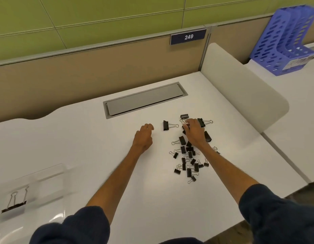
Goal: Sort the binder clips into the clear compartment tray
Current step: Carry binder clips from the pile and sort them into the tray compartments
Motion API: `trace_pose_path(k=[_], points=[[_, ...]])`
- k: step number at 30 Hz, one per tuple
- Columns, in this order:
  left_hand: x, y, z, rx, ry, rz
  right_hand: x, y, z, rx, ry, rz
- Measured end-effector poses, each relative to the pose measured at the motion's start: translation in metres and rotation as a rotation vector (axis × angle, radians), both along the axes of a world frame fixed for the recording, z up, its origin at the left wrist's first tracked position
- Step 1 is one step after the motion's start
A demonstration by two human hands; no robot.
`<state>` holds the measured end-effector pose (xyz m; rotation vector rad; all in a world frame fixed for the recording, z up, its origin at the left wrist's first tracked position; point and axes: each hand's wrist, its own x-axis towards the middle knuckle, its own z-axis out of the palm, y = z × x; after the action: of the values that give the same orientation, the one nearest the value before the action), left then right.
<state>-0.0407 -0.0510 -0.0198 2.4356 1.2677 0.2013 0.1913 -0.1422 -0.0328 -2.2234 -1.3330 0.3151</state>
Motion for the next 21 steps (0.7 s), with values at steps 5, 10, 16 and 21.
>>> trace_pose_path(k=[5,10,16,21], points=[[0.036,0.014,-0.010,0.016,0.028,-0.090,0.037,0.007,-0.008,-0.051,-0.011,-0.107],[0.069,0.026,-0.018,0.113,0.105,-0.243,0.058,0.013,-0.018,-0.139,-0.116,-0.202],[0.091,0.040,-0.028,0.180,0.201,-0.396,0.063,0.018,-0.032,-0.092,-0.151,-0.209],[0.096,0.047,-0.030,0.164,0.258,-0.357,0.070,0.023,-0.037,0.027,-0.099,-0.231]])
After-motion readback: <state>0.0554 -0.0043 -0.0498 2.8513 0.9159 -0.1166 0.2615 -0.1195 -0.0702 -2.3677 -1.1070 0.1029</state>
